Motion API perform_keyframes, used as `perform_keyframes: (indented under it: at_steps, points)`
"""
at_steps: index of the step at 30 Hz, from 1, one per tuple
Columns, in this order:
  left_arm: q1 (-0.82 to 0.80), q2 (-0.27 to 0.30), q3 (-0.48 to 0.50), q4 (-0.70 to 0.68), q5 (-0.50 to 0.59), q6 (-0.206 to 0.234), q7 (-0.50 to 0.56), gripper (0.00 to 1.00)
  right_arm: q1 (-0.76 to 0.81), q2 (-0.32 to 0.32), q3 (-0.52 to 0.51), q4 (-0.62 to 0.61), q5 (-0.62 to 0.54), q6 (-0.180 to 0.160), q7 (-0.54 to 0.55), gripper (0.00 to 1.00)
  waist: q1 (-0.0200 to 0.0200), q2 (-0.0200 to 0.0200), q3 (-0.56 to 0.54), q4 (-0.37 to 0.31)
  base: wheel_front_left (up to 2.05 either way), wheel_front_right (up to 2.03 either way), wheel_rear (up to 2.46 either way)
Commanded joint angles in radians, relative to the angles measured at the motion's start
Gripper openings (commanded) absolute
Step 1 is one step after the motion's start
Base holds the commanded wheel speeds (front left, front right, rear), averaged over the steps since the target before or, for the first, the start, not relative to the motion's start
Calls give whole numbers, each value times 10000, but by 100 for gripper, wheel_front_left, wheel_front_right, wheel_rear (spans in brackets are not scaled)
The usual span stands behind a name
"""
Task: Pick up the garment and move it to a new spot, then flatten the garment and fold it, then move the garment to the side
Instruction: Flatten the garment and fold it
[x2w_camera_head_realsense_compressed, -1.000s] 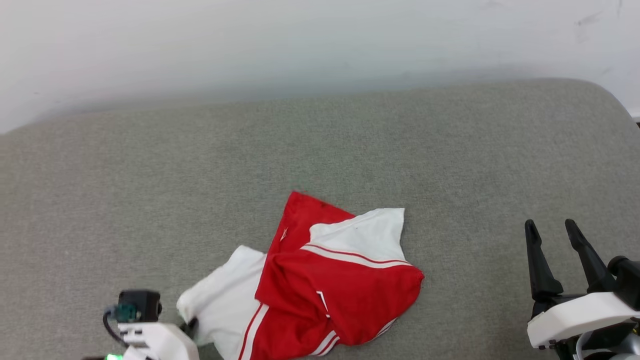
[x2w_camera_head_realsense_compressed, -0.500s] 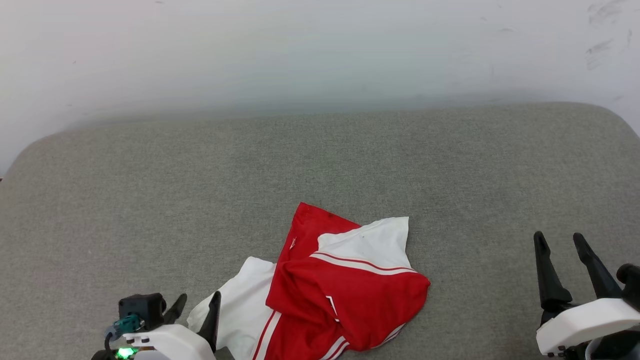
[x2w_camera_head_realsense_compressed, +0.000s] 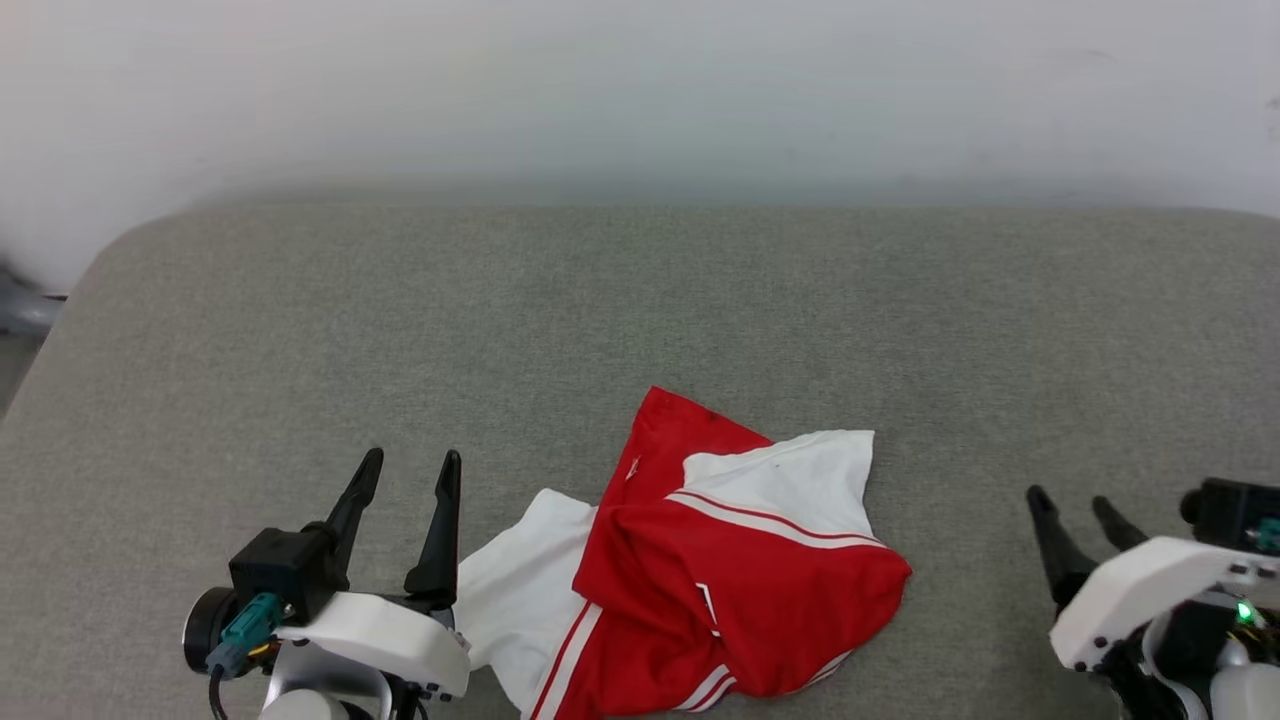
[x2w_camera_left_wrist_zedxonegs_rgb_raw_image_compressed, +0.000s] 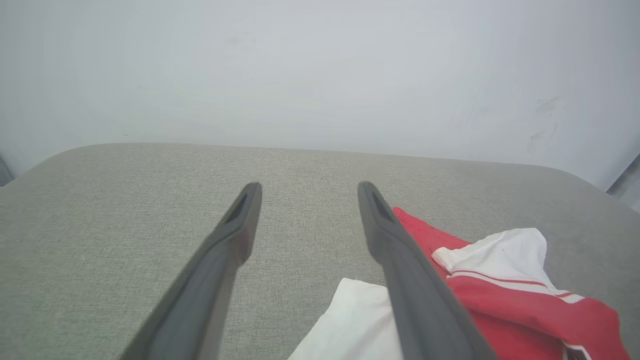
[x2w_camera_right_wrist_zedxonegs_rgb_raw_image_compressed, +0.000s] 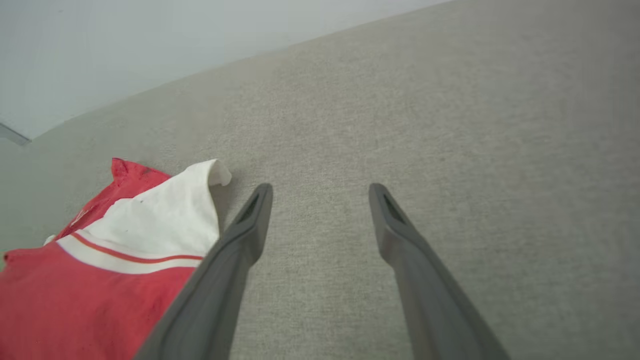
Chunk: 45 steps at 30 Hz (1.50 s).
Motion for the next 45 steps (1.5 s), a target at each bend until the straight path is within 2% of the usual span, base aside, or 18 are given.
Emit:
perform_keyframes:
  at_steps: [1,7,11,20,27,28,29,30,33,39,45]
  points:
    - [-105,-22,20,-73,78,37,-52,100,-244,-62,136,65,144,-3,166,100,0,0,209,218,0,0,0]
    - [-322,-177,4,-475,305,127,-134,100,-1408,-852,1309,656,1106,-3,2498,100,0,0,694,754,0,0,0]
    - [-499,-304,-48,-588,329,54,-135,100,-2196,-1301,2012,818,1407,-3,3466,100,0,0,1044,1123,0,0,0]
    - [-965,-694,-90,-446,374,-214,-185,100,-3800,-2089,2993,1983,1648,-3,4389,100,0,0,1922,1786,0,0,0]
    - [-1139,-952,18,-140,420,-426,-206,100,-3906,-2146,3535,3699,1839,-6,5088,100,0,0,2277,1968,0,0,0]
    - [-1152,-976,51,-113,427,-468,-206,100,-3858,-2113,3654,3863,1867,-8,5148,45,0,0,2293,1976,0,0,0]
    - [-1169,-999,89,-92,460,-478,-208,100,-3850,-2069,3757,3953,1949,-6,5179,18,0,0,2310,1976,0,0,0]
    - [-1182,-1023,124,-71,490,-503,-209,100,-3870,-2056,3851,4007,2010,-3,5137,0,0,0,2323,1968,0,0,0]
    - [-1110,-1067,250,29,537,-565,-211,100,-4106,-2085,4093,3853,2150,-3,4862,0,0,0,2264,1867,0,0,0]
    - [-863,-1005,389,243,614,-602,-211,100,-4881,-2666,4087,2661,2104,-5,3698,0,0,0,1881,1462,0,0,0]
    - [-591,-892,475,408,526,-471,-176,100,-4386,-2936,3163,1591,1780,-5,3233,0,0,0,1362,970,0,0,0]
